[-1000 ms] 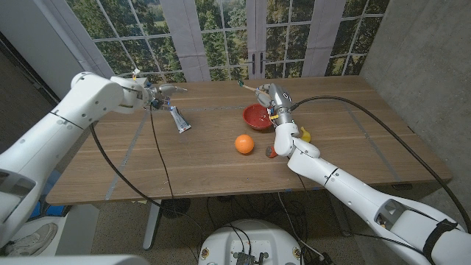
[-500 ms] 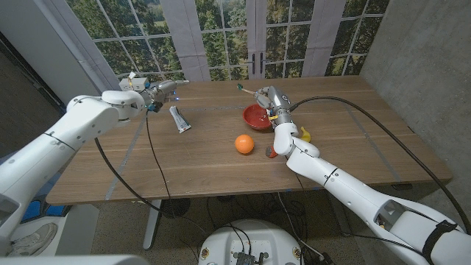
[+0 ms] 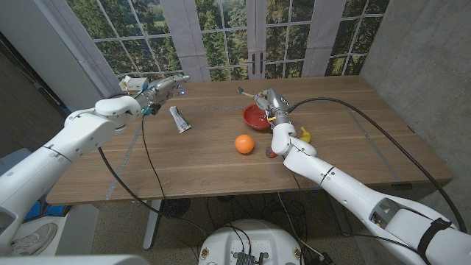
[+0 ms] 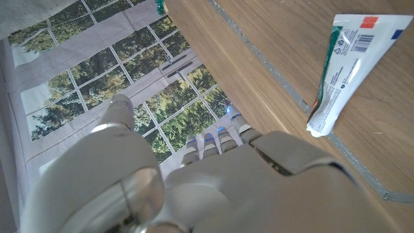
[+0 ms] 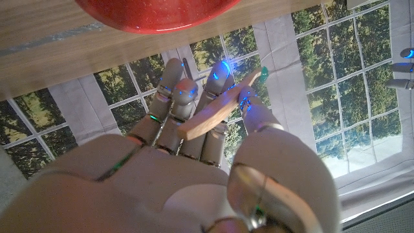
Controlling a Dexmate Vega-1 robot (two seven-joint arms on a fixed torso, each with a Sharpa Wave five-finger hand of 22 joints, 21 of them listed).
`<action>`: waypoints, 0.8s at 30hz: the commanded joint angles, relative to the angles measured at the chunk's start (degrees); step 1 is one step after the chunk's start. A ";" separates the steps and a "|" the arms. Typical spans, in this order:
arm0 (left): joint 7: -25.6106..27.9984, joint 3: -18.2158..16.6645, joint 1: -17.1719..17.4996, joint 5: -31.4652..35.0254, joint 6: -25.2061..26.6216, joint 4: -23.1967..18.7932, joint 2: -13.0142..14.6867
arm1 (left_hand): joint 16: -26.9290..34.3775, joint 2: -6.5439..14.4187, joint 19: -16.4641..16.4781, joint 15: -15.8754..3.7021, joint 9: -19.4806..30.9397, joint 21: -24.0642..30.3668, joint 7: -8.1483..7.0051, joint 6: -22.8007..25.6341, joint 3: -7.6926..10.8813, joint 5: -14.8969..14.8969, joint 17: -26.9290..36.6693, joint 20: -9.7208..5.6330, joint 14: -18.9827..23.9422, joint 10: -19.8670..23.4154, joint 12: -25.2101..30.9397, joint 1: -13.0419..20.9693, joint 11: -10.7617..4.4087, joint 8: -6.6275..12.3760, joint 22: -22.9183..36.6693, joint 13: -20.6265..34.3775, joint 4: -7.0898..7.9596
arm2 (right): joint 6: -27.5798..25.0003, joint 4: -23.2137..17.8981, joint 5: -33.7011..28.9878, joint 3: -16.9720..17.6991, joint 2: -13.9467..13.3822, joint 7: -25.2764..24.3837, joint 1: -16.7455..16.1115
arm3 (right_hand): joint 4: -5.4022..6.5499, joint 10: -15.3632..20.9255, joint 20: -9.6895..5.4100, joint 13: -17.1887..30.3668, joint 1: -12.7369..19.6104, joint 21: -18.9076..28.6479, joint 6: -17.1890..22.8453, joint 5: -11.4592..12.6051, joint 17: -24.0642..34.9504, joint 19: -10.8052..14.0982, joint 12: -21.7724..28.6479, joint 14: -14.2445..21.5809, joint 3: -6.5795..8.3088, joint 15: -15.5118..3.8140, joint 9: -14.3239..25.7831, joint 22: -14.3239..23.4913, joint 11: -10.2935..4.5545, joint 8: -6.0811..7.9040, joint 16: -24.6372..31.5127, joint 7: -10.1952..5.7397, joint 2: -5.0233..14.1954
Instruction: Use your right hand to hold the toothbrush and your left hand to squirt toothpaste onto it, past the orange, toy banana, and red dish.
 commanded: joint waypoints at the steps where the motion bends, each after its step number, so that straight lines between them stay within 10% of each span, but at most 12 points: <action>1: -3.26 -1.14 2.17 -0.09 -6.60 2.30 -1.29 | 0.27 -0.36 0.82 -0.43 0.16 -0.20 -0.71 0.39 -0.39 -0.26 0.19 0.13 0.39 0.29 0.44 -0.83 -0.52 0.40 -0.02 0.15 -0.15 | -3.68 2.47 -0.92 -2.04 1.00 -0.85 1.39 | 5.28 3.14 -5.32 -0.38 0.53 0.01 0.25 0.44 0.08 -0.26 -0.38 -0.23 5.81 -6.58 -0.03 0.10 -3.36 0.38 -0.17 -0.33 0.44; 24: -5.35 -0.71 0.79 0.05 -8.59 3.13 -2.06 | 0.20 -0.56 2.44 -1.02 0.16 -0.48 -1.24 1.19 -0.59 -0.16 0.14 0.07 1.15 1.01 0.46 -1.66 -0.82 0.33 0.01 0.14 -0.68 | -7.38 7.65 -4.72 -5.94 1.93 -2.88 4.11 | 5.61 2.42 -4.95 -5.84 -0.48 -0.66 -1.14 0.25 -2.17 -1.36 -3.72 -3.77 6.00 -6.69 -1.16 -0.06 -2.50 -0.38 -5.39 -1.26 0.27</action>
